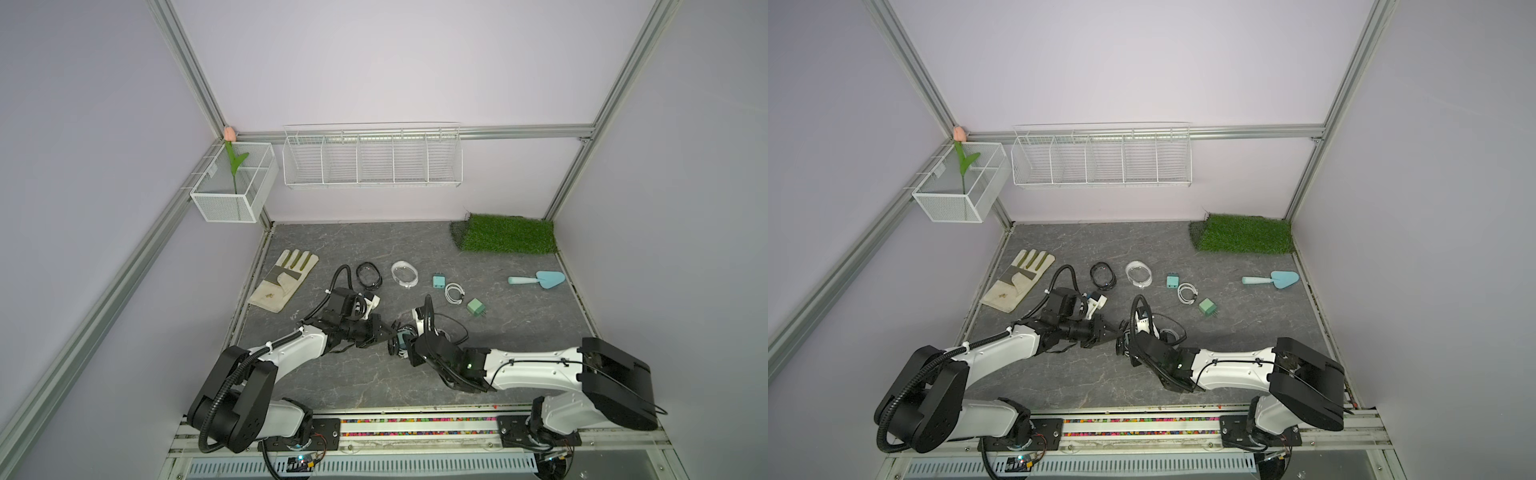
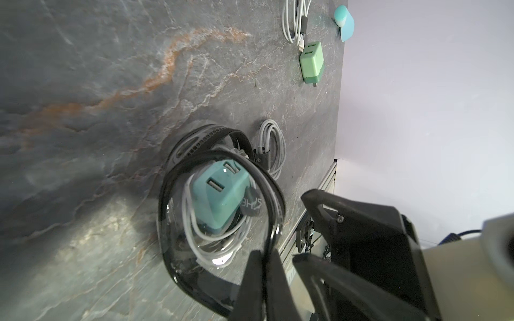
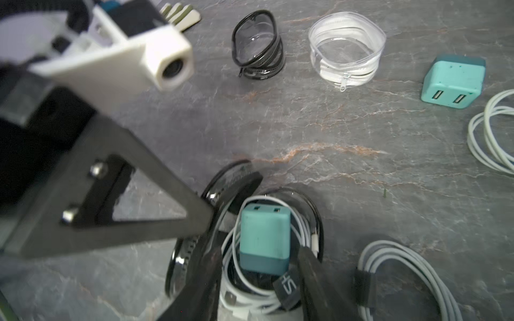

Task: Pack away charging kits
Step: Place the plug in the storage bag, then place the storage bag at the center of the board.

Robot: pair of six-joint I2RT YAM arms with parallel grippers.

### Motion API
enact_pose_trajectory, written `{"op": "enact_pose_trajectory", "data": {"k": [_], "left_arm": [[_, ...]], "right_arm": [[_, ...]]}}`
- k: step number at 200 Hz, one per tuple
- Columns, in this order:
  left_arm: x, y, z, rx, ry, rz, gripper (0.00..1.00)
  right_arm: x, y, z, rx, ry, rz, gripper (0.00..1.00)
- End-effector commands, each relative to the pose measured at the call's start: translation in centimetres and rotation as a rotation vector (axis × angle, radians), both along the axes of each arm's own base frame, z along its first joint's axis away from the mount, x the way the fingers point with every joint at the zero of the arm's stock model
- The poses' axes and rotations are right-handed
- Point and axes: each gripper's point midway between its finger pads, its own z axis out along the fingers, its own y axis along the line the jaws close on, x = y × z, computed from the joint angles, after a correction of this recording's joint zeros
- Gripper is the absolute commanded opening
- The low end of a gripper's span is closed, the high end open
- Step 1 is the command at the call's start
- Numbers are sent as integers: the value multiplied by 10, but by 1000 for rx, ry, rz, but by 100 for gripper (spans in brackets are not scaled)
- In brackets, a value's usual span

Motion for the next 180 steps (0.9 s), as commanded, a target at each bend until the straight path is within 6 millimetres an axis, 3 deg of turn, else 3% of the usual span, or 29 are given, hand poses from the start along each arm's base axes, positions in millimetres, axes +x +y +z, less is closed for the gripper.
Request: {"op": "enact_pose_trajectory", "data": {"k": [1, 45, 98, 126, 180], "left_arm": [[3, 0, 9, 14, -27, 1, 0], [2, 2, 16, 23, -42, 8, 0], [0, 3, 16, 30, -43, 1, 0], [0, 4, 18, 34, -51, 1, 0], [-1, 5, 15, 41, -46, 1, 0]], "right_arm": [[-7, 0, -4, -63, -117, 93, 47], [-31, 18, -28, -67, -114, 263, 48], [-40, 28, -55, -115, -109, 315, 41], [-40, 26, -57, -104, -127, 312, 40], [-48, 21, -45, -51, -152, 340, 50]]}}
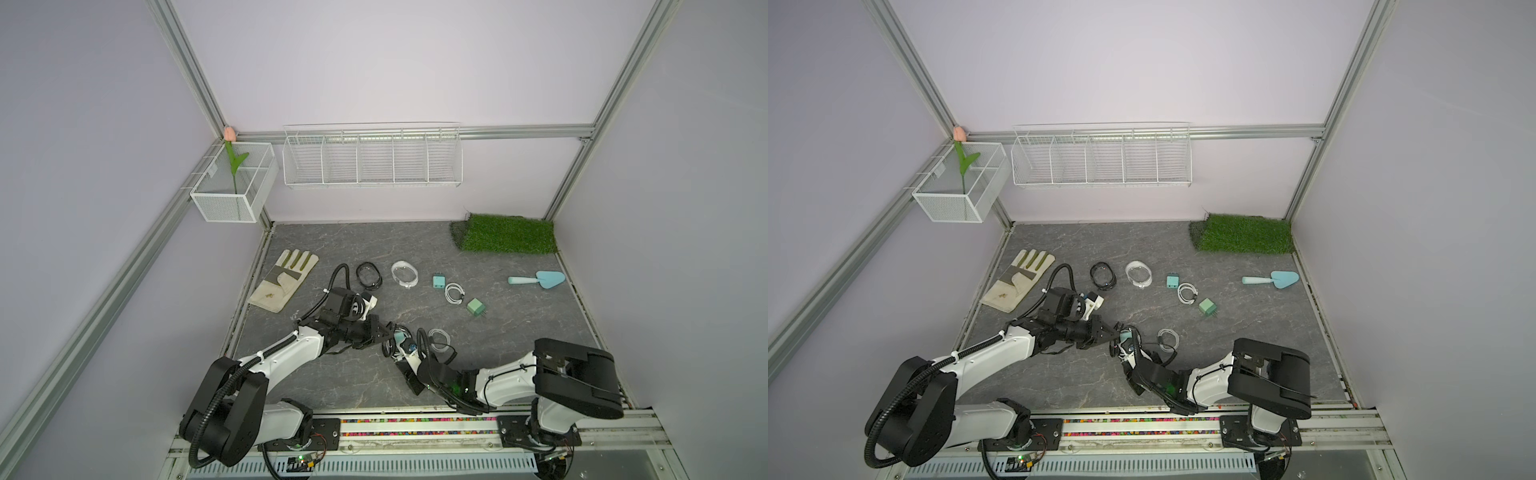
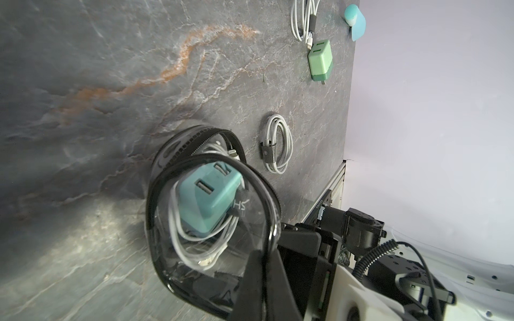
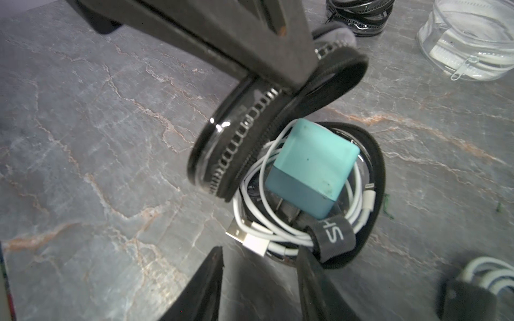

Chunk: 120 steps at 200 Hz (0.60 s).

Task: Pack away charging kits
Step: Place the storage bag at the center of the board.

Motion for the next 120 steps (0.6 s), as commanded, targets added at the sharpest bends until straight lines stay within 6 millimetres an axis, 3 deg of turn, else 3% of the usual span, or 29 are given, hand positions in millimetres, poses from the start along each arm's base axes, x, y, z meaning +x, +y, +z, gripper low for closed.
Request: {"op": "enact_pose_trajectory", "data": {"k": [1, 64, 120], "left_arm": [[4, -4, 10, -8, -40, -14, 0], [3, -3, 12, -12, -42, -11, 0], [2, -3, 13, -15, -40, -13, 0]], "right_arm": [[-6, 0, 14, 53, -29, 31, 50], [5, -15, -2, -33, -70, -56, 44], [21, -3, 5, -38, -89, -126, 35]]}}
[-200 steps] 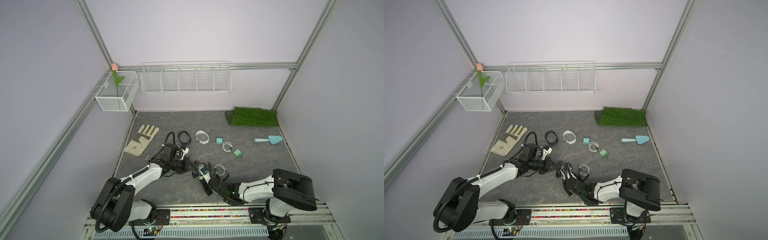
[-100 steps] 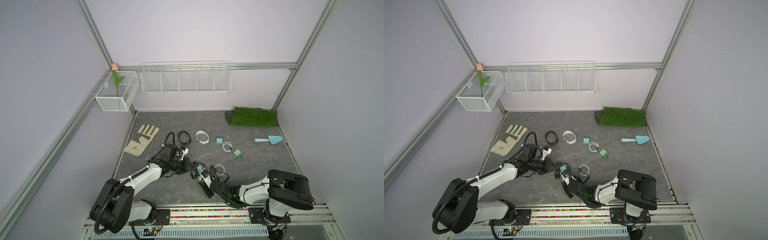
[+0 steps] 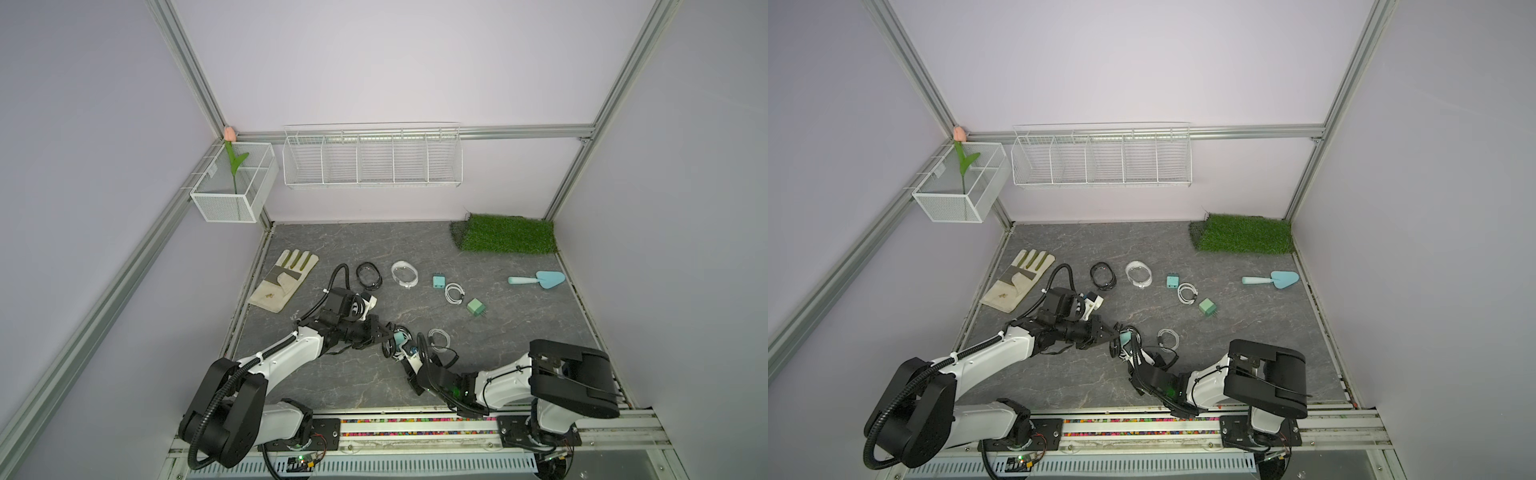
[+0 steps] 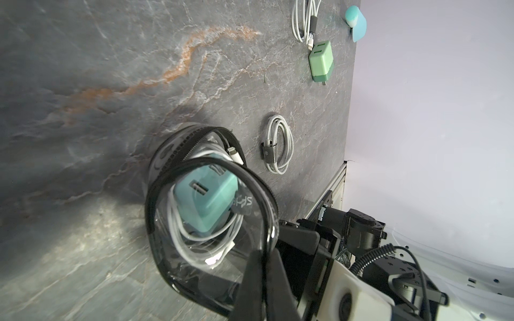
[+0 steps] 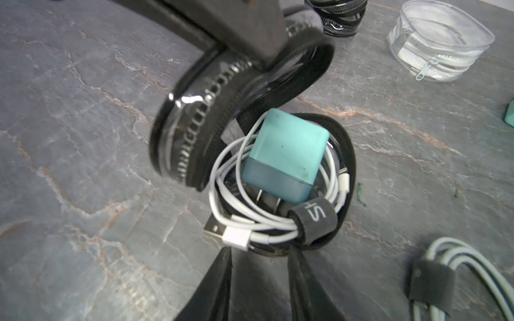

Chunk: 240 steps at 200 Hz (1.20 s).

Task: Pack away charging kits
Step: Place the storage bag at the center of the board.

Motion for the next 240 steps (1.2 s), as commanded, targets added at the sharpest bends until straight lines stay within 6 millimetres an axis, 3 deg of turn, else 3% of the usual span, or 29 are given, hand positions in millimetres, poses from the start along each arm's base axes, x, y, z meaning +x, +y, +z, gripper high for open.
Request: {"op": "enact_pose_trajectory", "data": {"k": [1, 46, 105, 140, 154, 175, 188, 223, 240], "left_arm": [[2, -3, 12, -16, -39, -16, 0], [-1, -4, 9, -14, -33, -30, 0], [-1, -5, 6, -11, -25, -34, 0], [1, -8, 6, 1, -25, -67, 0], [2, -5, 8, 47, -46, -97, 0], [12, 2, 11, 117, -108, -78, 0], [19, 5, 11, 148, -140, -50, 0], [37, -1, 15, 124, -200, -20, 0], [40, -17, 22, 38, -187, -56, 0]], "right_arm": [[10, 4, 8, 9, -22, -55, 35], [22, 15, 23, 35, -14, -90, 30], [18, 14, 18, 69, 16, -57, 27], [2, -8, 32, 91, -48, 31, 46], [-2, -17, 33, 75, -71, 55, 49], [-2, -30, 42, 84, -119, 52, 61], [-2, -33, 49, 72, -151, 64, 77], [-2, -35, 58, 22, -339, 143, 73], [-4, -41, 51, 20, -342, 172, 83]]}}
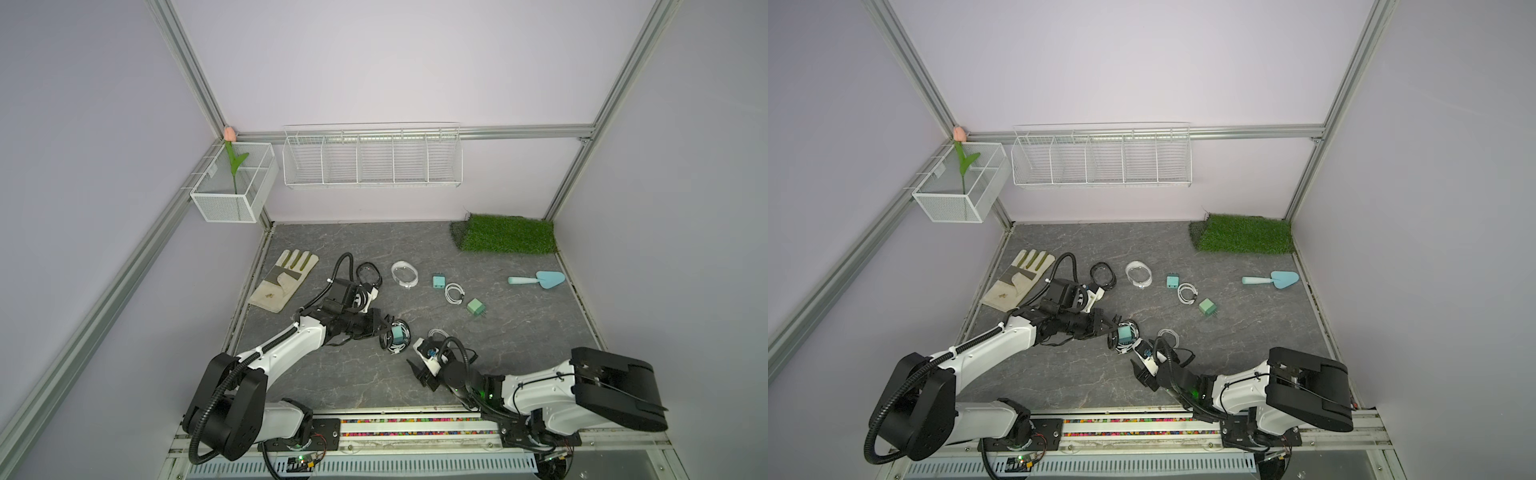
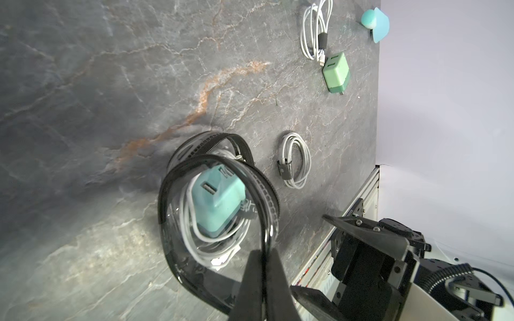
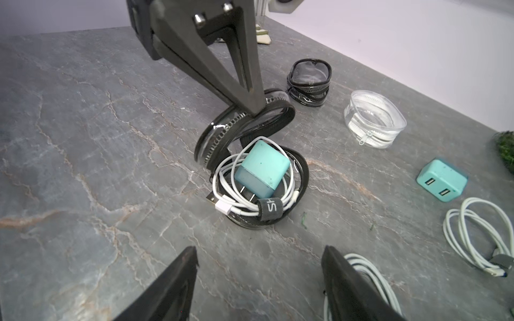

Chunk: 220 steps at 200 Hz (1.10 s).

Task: Pack away charging kits
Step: Place the storage bag at the center of the board.

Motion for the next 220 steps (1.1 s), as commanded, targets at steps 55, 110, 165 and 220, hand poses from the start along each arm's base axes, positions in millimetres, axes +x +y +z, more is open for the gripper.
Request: {"op": "enact_pose_trajectory", "data": {"k": [55, 110, 165, 220], "left_arm": [[5, -39, 10, -58, -29, -130, 0], [-3, -40, 9, -57, -4, -147, 0], [-9, -42, 15, -75, -5, -161, 0], [-17, -48, 17, -79, -2, -190, 0]], "right_arm": [[-11, 28, -15, -206, -158, 233, 65], [15, 32, -29, -320, -246, 174, 62], [33, 20, -37, -345, -215, 143, 55], [38, 23, -39, -359, -211, 154, 42]]}}
